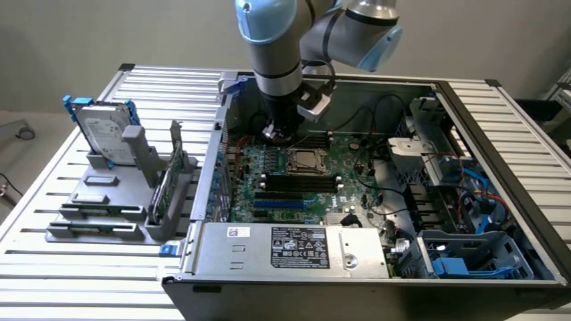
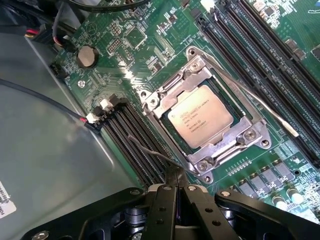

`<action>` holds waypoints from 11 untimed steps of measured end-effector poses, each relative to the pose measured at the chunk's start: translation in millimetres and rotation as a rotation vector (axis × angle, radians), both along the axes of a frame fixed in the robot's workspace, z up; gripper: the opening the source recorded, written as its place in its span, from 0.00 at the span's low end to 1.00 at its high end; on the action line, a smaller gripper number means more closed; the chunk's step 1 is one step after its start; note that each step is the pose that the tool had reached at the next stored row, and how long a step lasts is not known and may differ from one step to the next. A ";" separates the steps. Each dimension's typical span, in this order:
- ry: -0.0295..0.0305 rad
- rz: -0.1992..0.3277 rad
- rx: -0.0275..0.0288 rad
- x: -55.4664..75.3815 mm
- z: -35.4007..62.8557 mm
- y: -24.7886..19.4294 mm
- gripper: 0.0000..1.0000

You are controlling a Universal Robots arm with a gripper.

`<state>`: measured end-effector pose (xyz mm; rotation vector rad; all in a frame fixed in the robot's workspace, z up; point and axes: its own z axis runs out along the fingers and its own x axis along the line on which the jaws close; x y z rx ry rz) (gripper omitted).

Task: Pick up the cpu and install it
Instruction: 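Close the cpu cover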

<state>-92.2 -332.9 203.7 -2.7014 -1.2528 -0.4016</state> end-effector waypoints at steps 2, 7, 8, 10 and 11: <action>0.0040 -0.008 -0.0006 0.0 -0.8 0.8 0.11; 0.0156 -0.028 -0.0043 0.0 -1.4 1.3 0.11; 0.0171 -0.032 -0.0053 0.0 -1.3 1.4 0.11; 0.0188 -0.037 -0.0073 -0.1 -1.4 2.0 0.11; 0.0193 -0.039 -0.0082 0.0 -1.4 2.5 0.11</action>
